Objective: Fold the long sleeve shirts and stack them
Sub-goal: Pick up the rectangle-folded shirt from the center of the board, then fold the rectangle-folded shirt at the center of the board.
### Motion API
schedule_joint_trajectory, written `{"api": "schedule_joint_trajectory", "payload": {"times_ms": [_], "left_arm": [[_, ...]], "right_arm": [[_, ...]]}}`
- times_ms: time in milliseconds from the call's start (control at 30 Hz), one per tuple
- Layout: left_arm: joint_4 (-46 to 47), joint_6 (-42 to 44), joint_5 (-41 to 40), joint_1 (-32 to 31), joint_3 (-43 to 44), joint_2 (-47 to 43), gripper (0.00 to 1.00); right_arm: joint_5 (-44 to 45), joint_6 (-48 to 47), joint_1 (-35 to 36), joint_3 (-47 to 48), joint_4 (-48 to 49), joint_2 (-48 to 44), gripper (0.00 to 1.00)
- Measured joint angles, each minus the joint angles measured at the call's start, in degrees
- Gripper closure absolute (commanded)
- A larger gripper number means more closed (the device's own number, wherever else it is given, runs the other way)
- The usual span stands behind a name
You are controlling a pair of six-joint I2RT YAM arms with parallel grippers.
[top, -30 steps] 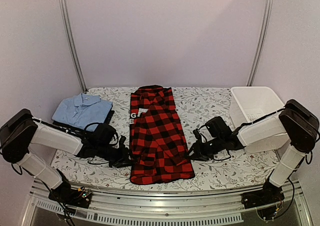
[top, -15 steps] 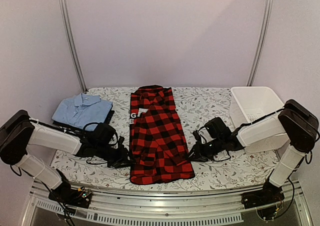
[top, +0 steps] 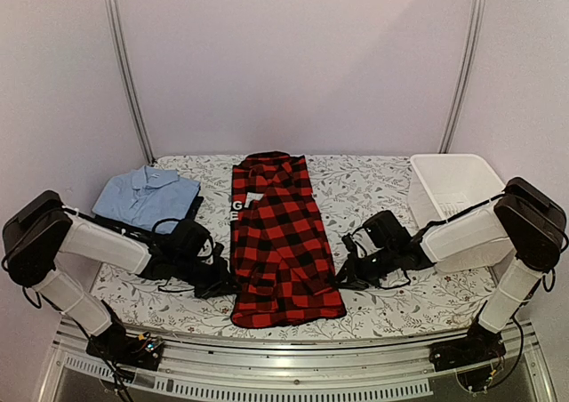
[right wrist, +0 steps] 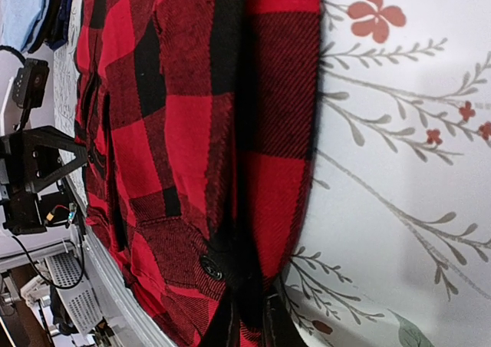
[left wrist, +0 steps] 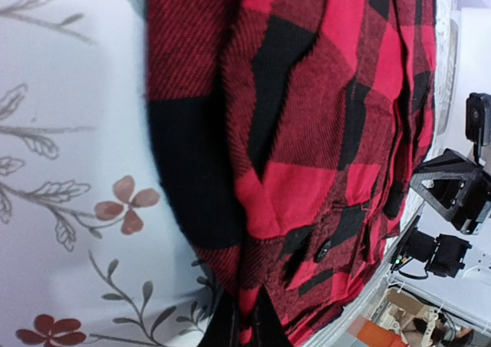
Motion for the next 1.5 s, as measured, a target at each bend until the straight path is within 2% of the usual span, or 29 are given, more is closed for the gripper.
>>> {"api": "schedule_joint_trajectory", "payload": {"times_ms": [67, 233, 500, 700, 867, 1033, 1267, 1500], "left_arm": [[-0.04, 0.02, -0.09, -0.15, 0.00, 0.04, 1.00], [-2.12, 0.31, -0.50, -0.72, -0.96, -2.25, 1.00], [-13.20, 2.27, -0.09, -1.62, -2.95, -10.38, 1.00], [-19.26, 5.03, 0.31, -1.53, 0.00, -10.82, 1.00], [-21.84, 6.97, 2.38, 1.22, 3.85, -10.78, 1.00], [-20.35, 8.59, 5.22, 7.04, 8.52, -8.90, 1.00], [-13.62, 9.27, 7.45, 13.18, 12.94, -0.59, 1.00], [-8.15, 8.24, 5.79, 16.15, 13.20, 4.37, 1.00]], "right_arm": [[0.09, 0.20, 0.33, 0.00, -0.04, 0.00, 1.00], [0.07, 0.20, 1.44, -0.35, -0.48, -0.33, 1.00], [-1.20, 1.29, 4.31, -1.01, -2.43, -6.40, 1.00], [-1.14, 1.25, 4.13, 4.44, -5.44, -6.91, 1.00], [-1.42, 1.03, 2.93, 10.36, -6.32, -3.26, 1.00], [-1.36, 0.35, 0.46, 16.90, -6.82, 2.56, 1.00], [-0.20, -0.44, -2.93, 25.49, -6.03, 11.96, 1.00], [1.22, 0.00, -3.93, 26.99, -4.46, 18.25, 1.00]]}}
